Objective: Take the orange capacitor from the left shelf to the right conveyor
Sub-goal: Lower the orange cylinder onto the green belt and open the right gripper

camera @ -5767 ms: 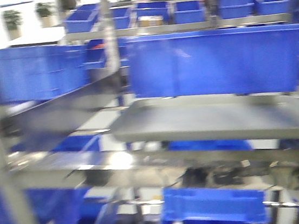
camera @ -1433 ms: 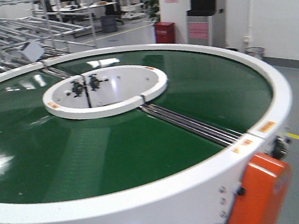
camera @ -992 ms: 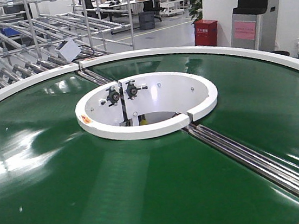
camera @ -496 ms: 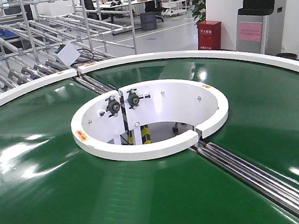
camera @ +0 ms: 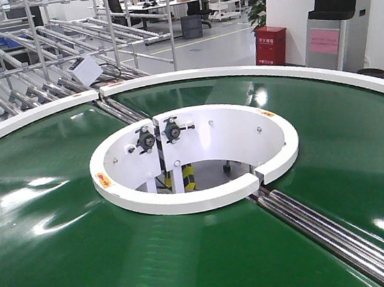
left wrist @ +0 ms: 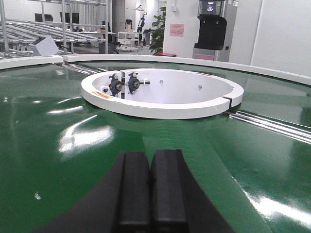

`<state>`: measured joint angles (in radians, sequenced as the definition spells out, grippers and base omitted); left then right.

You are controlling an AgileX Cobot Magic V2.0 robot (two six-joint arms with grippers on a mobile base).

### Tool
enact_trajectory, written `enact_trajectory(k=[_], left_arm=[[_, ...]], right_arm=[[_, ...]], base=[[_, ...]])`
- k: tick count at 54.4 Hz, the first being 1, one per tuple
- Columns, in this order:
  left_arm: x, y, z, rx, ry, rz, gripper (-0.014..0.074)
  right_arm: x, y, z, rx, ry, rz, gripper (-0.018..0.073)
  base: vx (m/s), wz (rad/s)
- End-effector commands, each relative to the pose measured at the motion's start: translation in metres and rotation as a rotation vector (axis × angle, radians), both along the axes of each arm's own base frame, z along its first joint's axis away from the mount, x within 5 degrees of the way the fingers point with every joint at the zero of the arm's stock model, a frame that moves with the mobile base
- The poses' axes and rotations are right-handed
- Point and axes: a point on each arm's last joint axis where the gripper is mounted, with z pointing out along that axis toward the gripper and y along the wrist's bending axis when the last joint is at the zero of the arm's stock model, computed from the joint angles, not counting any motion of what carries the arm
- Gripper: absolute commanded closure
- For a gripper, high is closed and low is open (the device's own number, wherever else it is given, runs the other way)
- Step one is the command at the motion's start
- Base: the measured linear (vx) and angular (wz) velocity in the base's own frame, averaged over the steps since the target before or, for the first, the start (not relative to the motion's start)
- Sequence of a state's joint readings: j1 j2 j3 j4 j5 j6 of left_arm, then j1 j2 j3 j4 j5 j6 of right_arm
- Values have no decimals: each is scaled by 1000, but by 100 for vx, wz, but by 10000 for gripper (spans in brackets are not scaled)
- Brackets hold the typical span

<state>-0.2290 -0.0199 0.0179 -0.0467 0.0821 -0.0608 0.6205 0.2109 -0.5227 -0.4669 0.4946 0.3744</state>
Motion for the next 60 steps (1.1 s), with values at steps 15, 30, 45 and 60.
enact_trajectory(k=[15,30,45,60], left_arm=[[-2,1,18,-37,-111,-5,603],[-2,1,18,-37,-111,-5,603],[-2,1,18,-37,-111,-5,603],[-2,1,18,-37,-111,-5,603]], right_arm=[[-6,7,29,81,-229,93,567],[38,44,26,-231,-297,141,567],[117,128,-28,-326,-104,436,567],[206,146,-71,21,-20,377,567]], base=[[0,0],[0,0],[0,0],[0,0]])
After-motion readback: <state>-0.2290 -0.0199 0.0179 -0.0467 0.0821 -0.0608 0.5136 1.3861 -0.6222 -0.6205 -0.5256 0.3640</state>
